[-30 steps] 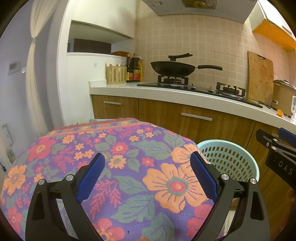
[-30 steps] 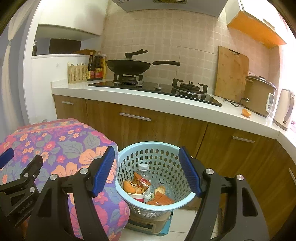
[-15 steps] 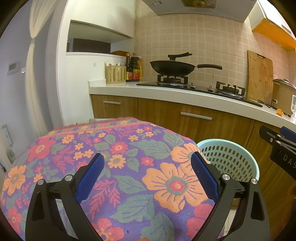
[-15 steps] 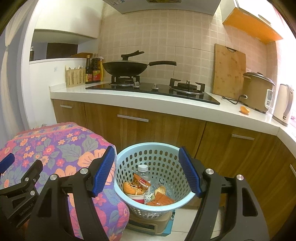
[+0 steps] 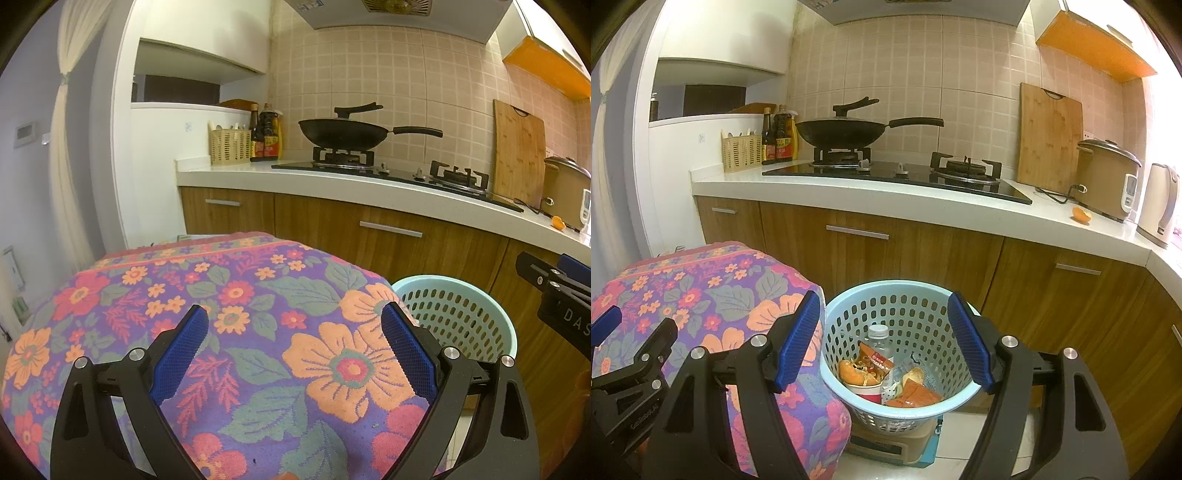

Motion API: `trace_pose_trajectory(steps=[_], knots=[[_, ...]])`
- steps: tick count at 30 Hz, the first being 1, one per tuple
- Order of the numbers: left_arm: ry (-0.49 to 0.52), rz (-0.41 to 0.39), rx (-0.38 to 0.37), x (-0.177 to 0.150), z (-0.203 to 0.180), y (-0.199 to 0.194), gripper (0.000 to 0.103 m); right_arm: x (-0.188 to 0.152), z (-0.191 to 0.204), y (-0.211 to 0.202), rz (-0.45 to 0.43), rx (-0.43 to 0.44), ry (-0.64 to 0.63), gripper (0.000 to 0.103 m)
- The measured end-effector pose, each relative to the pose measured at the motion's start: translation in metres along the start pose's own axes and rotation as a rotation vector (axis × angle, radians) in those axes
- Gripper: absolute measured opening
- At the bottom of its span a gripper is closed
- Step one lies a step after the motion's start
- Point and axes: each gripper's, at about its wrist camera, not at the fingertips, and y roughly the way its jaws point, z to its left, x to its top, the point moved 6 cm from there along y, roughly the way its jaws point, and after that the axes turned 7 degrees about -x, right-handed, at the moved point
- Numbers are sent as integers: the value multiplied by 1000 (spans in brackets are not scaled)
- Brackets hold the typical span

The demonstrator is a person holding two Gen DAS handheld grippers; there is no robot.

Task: Collect trash

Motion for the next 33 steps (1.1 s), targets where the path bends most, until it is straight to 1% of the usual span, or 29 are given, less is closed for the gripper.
trace_pose_trajectory(steps=[10, 17, 23, 33], knots=[[5, 15, -8, -3, -3, 2, 92, 0, 1, 2, -1, 0, 2, 68], [10, 21, -27, -5, -7, 2, 92, -1, 3, -1, -5, -4, -1, 68], [10, 22, -29, -4, -6, 2, 92, -2, 5, 1, 5, 17, 3, 68], [9, 24, -29, -4, -7, 3, 92, -4, 4, 3, 9, 14, 3, 68]])
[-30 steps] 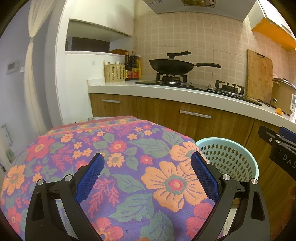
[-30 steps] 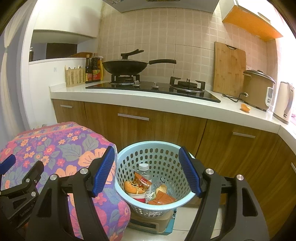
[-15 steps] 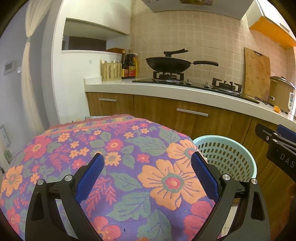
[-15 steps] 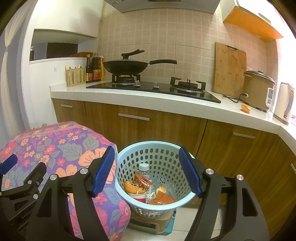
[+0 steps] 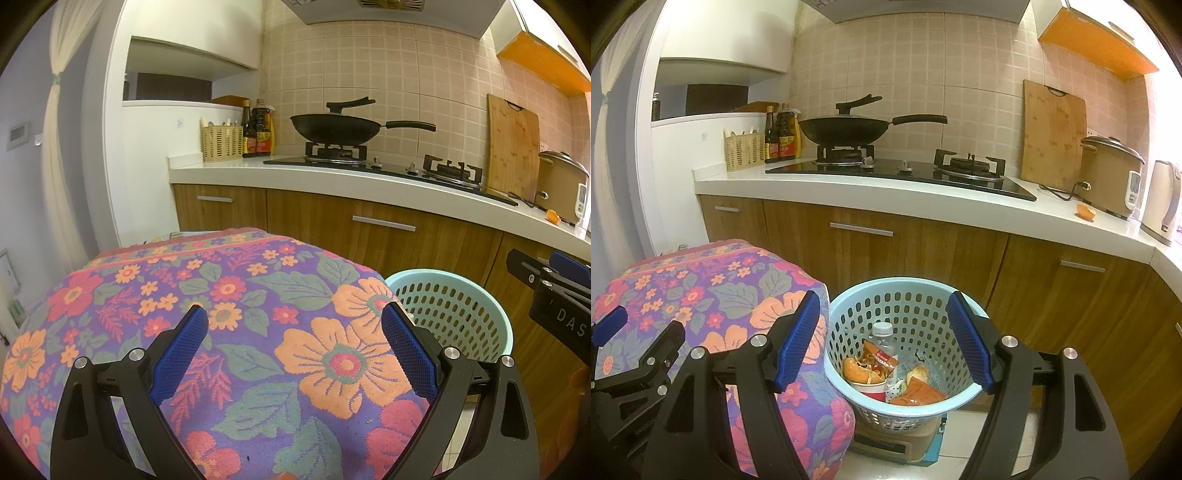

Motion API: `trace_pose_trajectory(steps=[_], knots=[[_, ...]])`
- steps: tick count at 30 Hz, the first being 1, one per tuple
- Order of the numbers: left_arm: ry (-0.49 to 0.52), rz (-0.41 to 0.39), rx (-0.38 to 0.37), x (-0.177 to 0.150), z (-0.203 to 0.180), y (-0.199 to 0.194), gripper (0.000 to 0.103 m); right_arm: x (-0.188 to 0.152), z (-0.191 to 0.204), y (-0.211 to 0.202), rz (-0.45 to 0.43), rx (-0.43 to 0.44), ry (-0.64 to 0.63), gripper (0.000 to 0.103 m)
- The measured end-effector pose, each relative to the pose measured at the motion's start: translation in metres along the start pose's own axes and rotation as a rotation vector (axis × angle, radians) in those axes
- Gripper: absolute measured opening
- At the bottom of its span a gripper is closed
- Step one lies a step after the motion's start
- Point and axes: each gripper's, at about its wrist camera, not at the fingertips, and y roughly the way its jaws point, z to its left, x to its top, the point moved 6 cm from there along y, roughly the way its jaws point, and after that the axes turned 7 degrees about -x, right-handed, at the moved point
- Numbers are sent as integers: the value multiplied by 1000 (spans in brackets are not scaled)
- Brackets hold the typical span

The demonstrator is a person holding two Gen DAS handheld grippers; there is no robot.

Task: Collect trash

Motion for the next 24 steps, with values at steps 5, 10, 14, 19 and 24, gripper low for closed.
trace_pose_trajectory(steps=[5, 10, 14, 19, 24], knots=[[1, -1, 0, 1, 1, 0, 92, 0, 0, 0, 1, 2, 1, 68], [-1, -12, 7, 2, 3, -1, 92, 0, 0, 0, -2, 1, -1, 68], [-6, -39, 38, 4, 8, -6, 92, 0, 1, 0, -4, 0, -2, 68], [-6, -11, 14, 4, 7, -3, 94, 0, 1, 0, -3, 0, -2, 68], [-13, -8, 8, 5, 9, -2, 94, -1, 1, -1, -1, -6, 2, 68]])
